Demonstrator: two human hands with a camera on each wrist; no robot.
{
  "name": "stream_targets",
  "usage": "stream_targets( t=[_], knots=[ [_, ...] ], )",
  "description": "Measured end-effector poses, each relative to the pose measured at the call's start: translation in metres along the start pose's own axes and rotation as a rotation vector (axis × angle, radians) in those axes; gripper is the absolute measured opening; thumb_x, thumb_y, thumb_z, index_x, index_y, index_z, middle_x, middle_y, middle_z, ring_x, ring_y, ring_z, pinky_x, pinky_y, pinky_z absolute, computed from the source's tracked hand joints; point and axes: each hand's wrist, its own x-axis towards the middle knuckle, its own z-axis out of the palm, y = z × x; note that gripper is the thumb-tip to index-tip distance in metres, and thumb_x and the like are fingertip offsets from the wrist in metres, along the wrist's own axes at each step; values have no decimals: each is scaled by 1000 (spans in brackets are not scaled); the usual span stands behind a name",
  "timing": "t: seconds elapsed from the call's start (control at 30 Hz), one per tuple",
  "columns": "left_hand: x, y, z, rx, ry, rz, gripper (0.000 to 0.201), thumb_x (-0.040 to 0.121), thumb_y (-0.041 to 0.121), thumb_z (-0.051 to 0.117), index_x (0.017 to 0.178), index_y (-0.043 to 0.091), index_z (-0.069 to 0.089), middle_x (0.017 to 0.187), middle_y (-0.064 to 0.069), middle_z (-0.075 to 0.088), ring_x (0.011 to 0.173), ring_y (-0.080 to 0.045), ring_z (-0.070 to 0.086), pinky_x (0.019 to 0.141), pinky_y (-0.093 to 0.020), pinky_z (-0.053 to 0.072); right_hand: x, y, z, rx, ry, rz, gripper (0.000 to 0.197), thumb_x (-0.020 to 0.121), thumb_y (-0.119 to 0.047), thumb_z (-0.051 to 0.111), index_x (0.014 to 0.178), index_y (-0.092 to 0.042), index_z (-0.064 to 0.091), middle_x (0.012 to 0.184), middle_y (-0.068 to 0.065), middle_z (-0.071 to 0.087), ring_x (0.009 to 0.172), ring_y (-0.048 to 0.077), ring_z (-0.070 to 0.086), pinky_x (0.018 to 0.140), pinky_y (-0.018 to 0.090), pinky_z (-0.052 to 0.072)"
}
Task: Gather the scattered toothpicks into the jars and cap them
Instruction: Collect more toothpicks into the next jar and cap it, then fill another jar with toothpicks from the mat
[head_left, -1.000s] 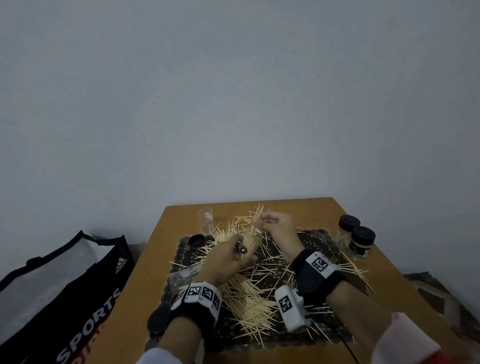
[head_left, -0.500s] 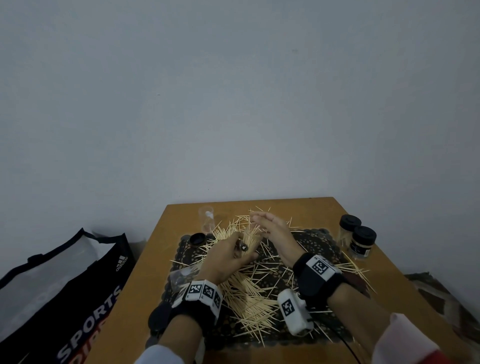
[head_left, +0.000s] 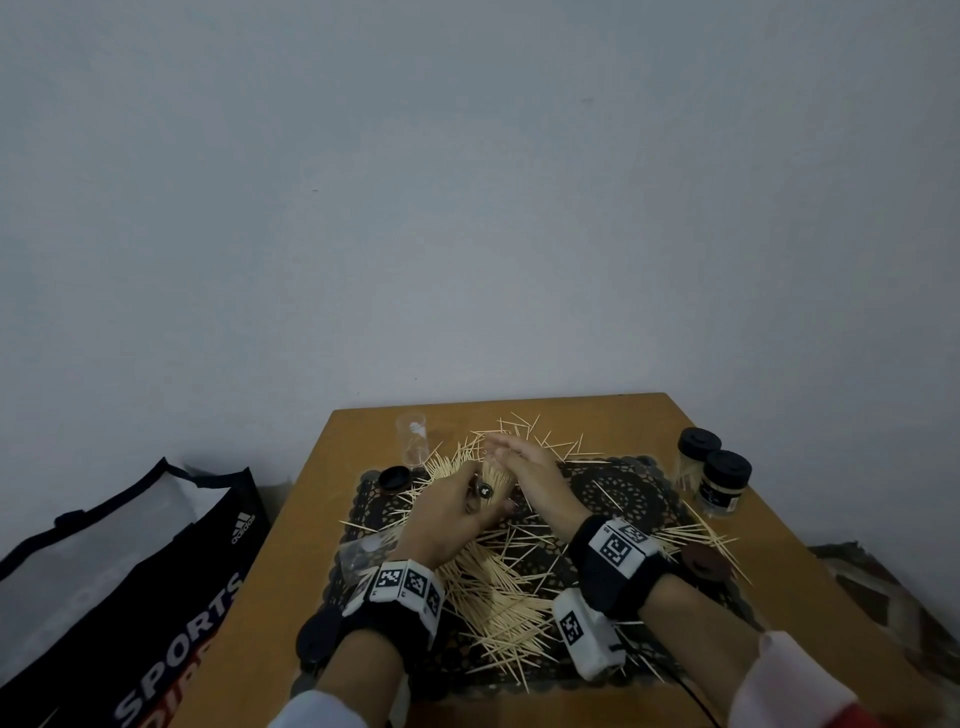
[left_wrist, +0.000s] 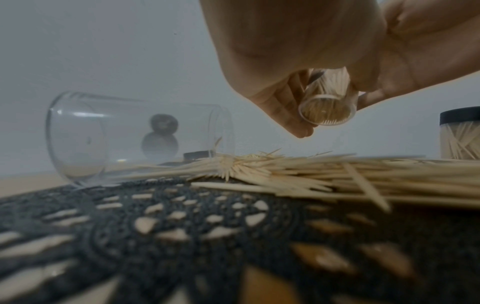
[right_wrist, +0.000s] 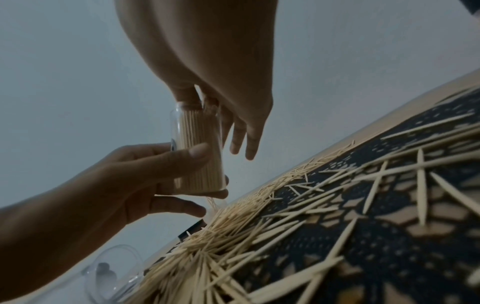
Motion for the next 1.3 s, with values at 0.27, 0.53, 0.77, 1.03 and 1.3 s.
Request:
stream_targets(
  t=[0.27, 0.53, 0.77, 1.03, 1.3],
  knots=[
    [0, 1, -1, -14, -25, -13, 40, 84, 62, 61, 99, 29, 45, 75, 9, 58, 64, -8, 53, 58, -24, 38, -15, -13, -19, -173, -157, -17, 60, 97, -51, 38, 152, -33, 21, 153, -15, 22, 138, 4, 25, 109, 27, 23],
    [-2, 1, -3, -112, -18, -63, 59, 87, 65, 53, 122, 19, 45, 90, 7, 64, 74, -6, 61, 69, -26, 51, -41, -26, -123, -1047, -484, 466, 28, 80, -25, 76, 101, -23, 59, 105, -7, 55, 89, 9, 49, 66, 23, 41],
    [-4, 18, -10, -219, 156, -99, 64, 96, 43, 53, 142, 4, 31, 75, -3, 61, 48, 9, 48, 48, -8, 37, -68, -24, -159, -1257, -496, 688, 48, 73, -8, 80, 103, -20, 45, 121, 0, 47, 104, 19, 49, 60, 22, 45],
    [-4, 4, -6, -134, -12, -57, 78, 88, 64, 49, 145, 15, 29, 116, -3, 68, 92, -10, 66, 86, -31, 54, -50, -22, -148, -1208, -346, 519, 43, 68, -5, 80, 94, -24, 51, 111, -2, 49, 100, 18, 49, 70, 23, 45],
    [-2, 0, -1, -85, -122, -93, 60, 88, 60, 56, 129, 18, 42, 113, 3, 66, 92, -11, 64, 83, -27, 52, -13, -52, -108, -879, -233, 280, 42, 68, -6, 82, 102, -19, 61, 108, -4, 53, 100, 17, 53, 66, 21, 39]
  ],
)
